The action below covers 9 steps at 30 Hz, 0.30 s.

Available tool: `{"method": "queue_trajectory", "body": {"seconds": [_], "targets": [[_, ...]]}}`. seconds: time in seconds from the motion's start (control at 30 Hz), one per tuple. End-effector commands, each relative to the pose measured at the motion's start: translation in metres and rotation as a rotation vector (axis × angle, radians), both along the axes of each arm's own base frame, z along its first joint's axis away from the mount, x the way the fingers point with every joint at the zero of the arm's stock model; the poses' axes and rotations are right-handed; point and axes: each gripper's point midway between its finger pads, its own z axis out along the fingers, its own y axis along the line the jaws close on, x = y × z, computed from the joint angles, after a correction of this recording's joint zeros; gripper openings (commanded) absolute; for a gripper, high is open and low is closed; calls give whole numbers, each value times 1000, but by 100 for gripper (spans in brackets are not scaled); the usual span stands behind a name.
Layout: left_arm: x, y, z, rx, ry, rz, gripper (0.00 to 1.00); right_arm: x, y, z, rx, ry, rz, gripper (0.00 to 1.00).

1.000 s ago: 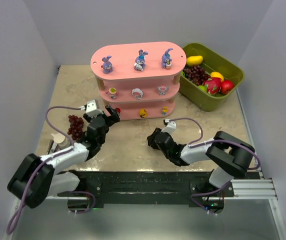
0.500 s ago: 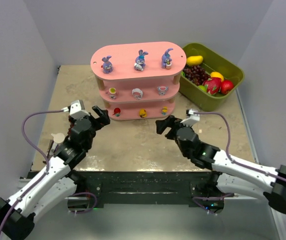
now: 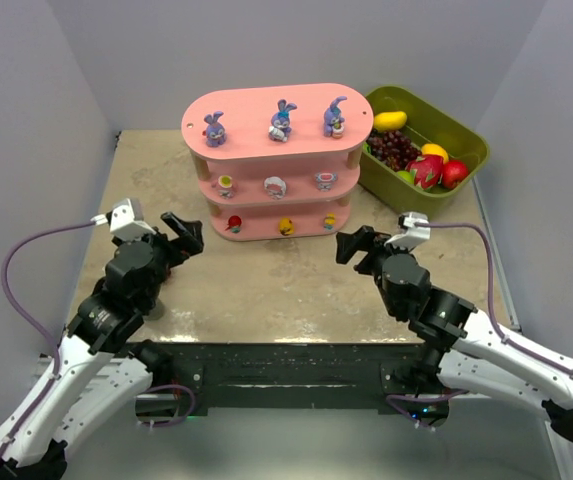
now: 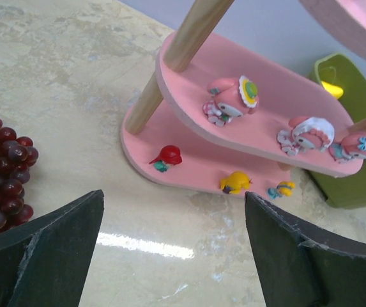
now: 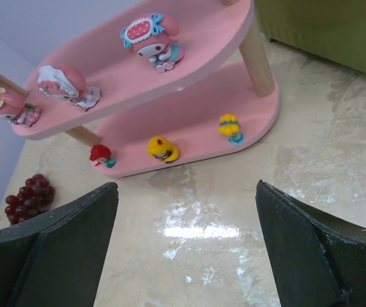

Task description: Place and organize the plastic toys onto the shelf

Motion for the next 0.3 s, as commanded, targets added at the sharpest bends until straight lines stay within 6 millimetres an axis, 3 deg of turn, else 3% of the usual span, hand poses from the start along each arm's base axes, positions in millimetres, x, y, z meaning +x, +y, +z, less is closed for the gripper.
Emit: {"method": "queue_trajectory", "body": {"seconds": [0.0,0.27], "targets": [[-9,-1,2,30,22,-39,94,2,-18,24,-2,-50,-70,92],[-12,1,2,28,24,-38,93,5,-21,20,-16,-49,-96,93]]}}
